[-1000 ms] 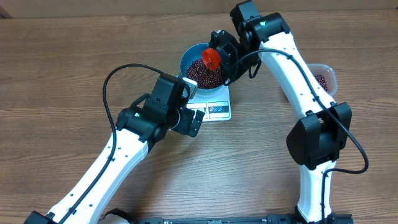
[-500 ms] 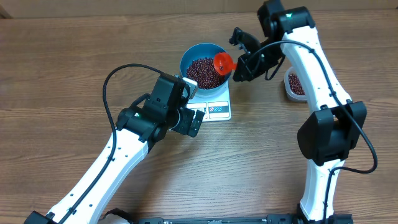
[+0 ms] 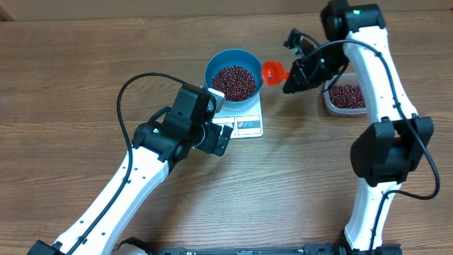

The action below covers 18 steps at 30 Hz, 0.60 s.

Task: Scoop item into bowl and weigh 150g on scale
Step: 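Move the red scoop with the right gripper back to the tub, then lower the red scoop into the tub and open the right gripper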

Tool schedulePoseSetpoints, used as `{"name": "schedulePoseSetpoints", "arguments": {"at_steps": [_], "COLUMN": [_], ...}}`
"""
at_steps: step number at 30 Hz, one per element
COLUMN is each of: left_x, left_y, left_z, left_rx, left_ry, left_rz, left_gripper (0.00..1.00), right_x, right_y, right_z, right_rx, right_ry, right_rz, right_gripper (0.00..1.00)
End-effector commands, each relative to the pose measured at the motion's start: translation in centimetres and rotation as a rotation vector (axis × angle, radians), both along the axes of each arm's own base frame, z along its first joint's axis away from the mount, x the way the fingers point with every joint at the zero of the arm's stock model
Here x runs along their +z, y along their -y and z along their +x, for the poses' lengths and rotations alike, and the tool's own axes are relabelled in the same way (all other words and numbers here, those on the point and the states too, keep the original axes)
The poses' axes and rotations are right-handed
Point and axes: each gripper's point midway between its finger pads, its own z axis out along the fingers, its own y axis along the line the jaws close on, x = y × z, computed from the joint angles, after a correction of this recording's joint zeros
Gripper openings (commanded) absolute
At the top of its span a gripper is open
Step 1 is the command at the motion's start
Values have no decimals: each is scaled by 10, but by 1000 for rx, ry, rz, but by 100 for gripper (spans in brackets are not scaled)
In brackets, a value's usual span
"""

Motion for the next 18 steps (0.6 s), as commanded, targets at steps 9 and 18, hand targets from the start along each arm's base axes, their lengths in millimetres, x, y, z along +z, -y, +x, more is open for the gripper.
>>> {"name": "schedulePoseSetpoints", "arguments": {"at_steps": [9,18], "left_x": [-2,-2], "left_y": [1,1], "left_z": [-1,-1], "left_rx": [-25,-25], "left_ry": [4,4], "left_rz": [15,15], "left_gripper": [100,100], "right_x": [54,37], "right_y": [109,181], "right_z": [3,-7], "right_rx": [-374,-669], "right_ry": [77,-11], "right_rz": [-149,-474], "right_gripper": [4,4]}}
